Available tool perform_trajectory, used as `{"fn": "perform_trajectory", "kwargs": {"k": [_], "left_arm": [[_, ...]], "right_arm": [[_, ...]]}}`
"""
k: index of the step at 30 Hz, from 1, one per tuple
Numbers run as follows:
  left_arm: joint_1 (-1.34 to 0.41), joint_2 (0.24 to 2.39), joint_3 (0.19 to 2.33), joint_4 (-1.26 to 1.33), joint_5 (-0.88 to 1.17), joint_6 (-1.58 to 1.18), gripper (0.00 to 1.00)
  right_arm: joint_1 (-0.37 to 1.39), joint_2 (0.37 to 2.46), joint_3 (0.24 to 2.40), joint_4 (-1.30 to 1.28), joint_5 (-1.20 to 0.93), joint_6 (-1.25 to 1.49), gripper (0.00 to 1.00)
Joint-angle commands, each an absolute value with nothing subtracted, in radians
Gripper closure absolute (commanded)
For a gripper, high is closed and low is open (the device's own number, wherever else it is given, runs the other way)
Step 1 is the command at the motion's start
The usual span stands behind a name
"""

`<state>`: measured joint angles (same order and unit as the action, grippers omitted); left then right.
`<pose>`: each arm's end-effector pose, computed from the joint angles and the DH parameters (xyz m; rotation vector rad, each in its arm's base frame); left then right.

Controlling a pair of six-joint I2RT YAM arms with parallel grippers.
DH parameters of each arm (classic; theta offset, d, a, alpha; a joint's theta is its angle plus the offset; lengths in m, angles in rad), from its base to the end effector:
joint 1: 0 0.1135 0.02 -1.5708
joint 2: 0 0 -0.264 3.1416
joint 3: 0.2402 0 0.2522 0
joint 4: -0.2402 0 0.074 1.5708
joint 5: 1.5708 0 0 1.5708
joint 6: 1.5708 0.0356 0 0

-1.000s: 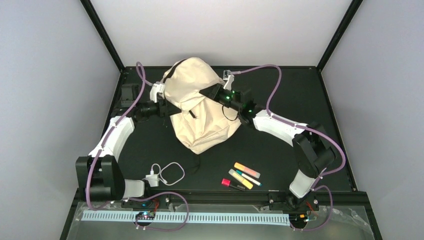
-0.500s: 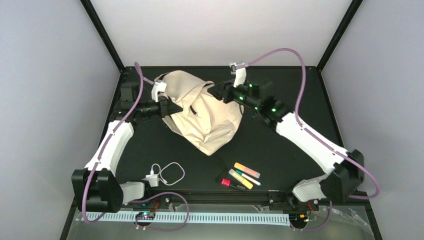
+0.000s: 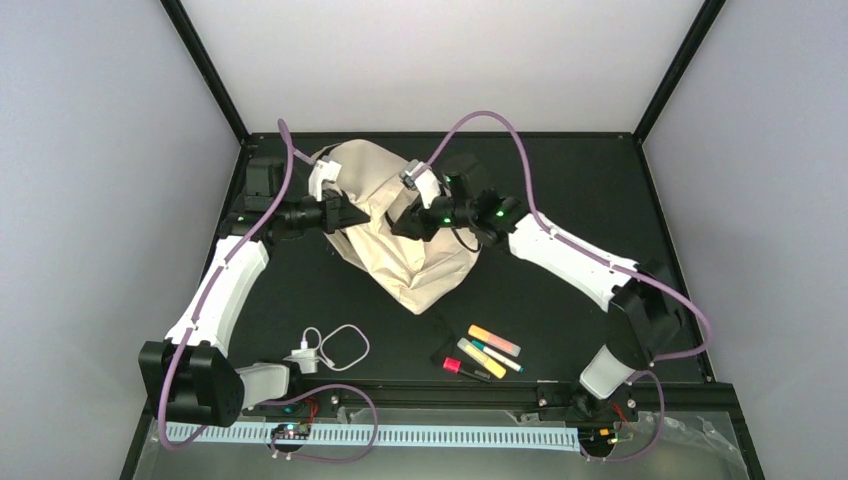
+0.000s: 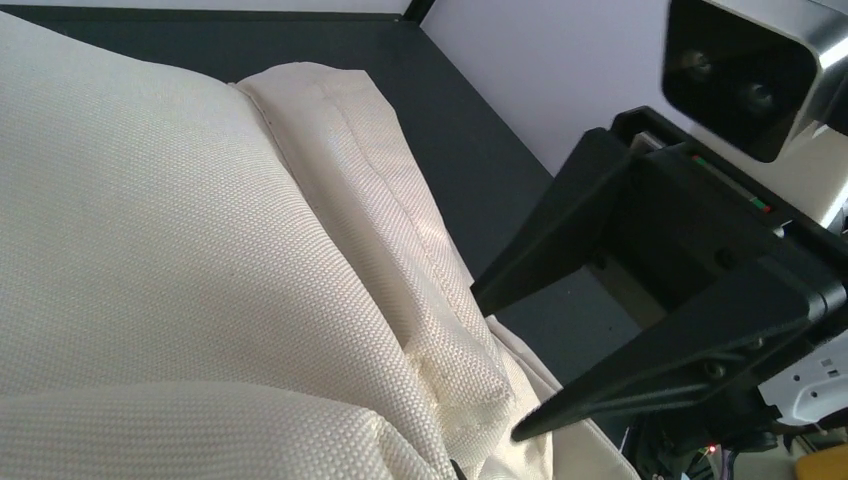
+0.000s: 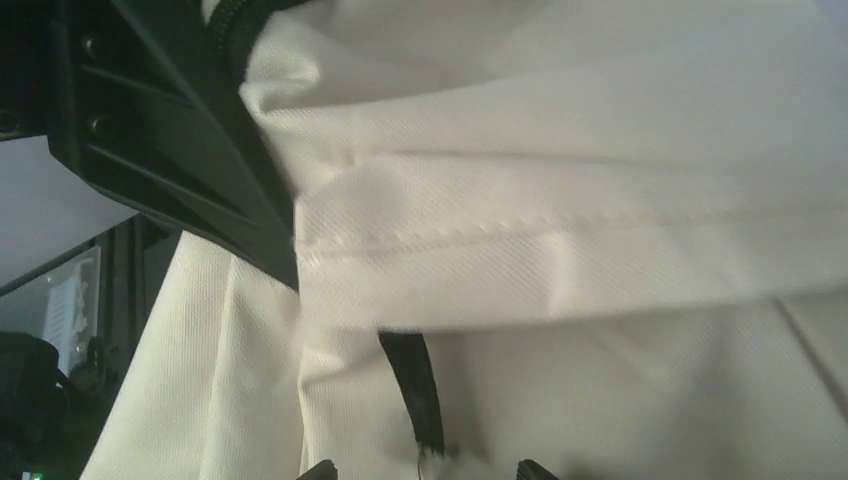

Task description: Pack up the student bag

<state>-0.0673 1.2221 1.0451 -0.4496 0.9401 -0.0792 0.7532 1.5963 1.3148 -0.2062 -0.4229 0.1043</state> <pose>0.2559 -0.0461 0.3218 0.5152 2.0356 -1.1058 0.2619 0.2656 0.3171 -0.9423 1.9365 0.9511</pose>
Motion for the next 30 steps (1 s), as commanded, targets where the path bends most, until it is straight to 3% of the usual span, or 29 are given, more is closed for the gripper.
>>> {"fn": "perform_trajectory", "kwargs": {"k": [1, 5, 10, 14, 18, 25, 30], "left_arm": [[-0.078, 1.208, 1.110, -0.429, 0.974, -0.054, 0.99], [-0.082, 1.212, 1.126, -0.446, 0.979, -0.044, 0.98], [-0.092, 1.209, 1.143, -0.484, 0.985, -0.013, 0.98], [-0.106, 1.212, 1.160, -0.509, 0.980, 0.015, 0.98], [-0.113, 1.215, 1.182, -0.533, 0.977, 0.041, 0.99], [-0.123, 1.209, 1.286, -0.679, 0.973, 0.168, 0.98], [-0.172, 1.208, 1.380, -0.804, 0.959, 0.271, 0.98]], "right_arm": [[0.784, 1.647, 1.406, -0.191, -0.508, 0.043, 0.50], [0.786, 1.710, 1.437, -0.172, -0.458, 0.052, 0.51], [0.785, 1.733, 1.446, -0.142, -0.402, 0.031, 0.60], [0.786, 1.739, 1.458, -0.124, -0.424, 0.018, 0.82], [0.784, 1.728, 1.454, -0.116, -0.391, 0.012, 0.98], [0.705, 1.706, 1.433, -0.146, -0.156, 0.044, 0.99], [0.580, 1.720, 1.431, -0.148, -0.098, 0.072, 0.99]]}}
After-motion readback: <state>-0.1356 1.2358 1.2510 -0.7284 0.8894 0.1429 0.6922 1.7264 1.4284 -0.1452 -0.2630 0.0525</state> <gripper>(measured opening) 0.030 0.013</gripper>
